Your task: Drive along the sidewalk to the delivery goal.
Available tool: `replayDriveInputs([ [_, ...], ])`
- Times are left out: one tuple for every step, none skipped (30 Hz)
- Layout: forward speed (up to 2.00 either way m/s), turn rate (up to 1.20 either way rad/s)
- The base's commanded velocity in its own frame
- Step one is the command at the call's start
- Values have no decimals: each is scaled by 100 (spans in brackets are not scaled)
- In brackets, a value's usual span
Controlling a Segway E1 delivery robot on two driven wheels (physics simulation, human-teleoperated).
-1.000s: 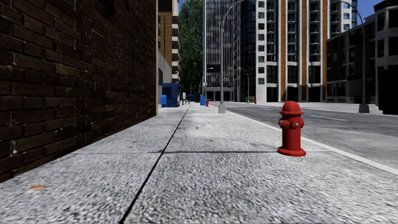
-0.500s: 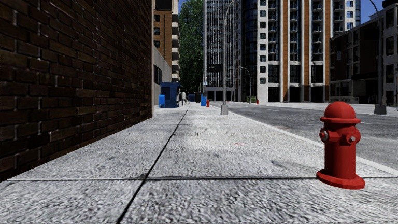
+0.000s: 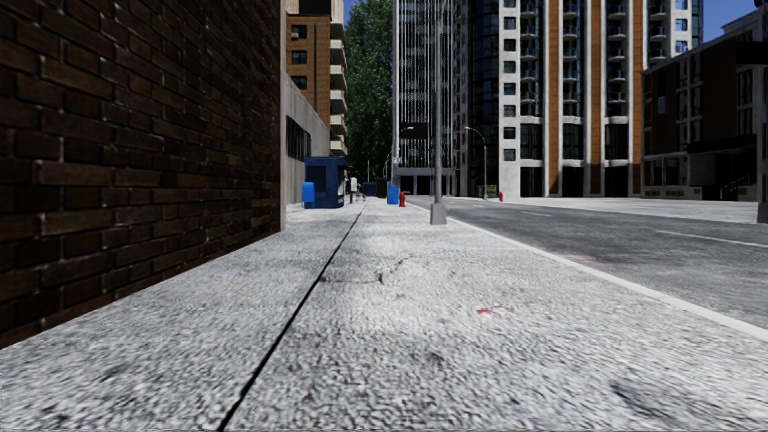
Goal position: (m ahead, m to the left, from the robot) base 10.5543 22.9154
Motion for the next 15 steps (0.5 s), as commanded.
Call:
replayDriveInputs([
  [200, 0],
  [200, 0],
  [200, 0],
  [200, 0],
  [200, 0],
  [200, 0],
  [200, 0],
  [200, 0],
  [200, 0],
  [200, 0],
  [200, 0],
  [200, 0],
  [200, 0],
  [200, 0],
  [200, 0],
])
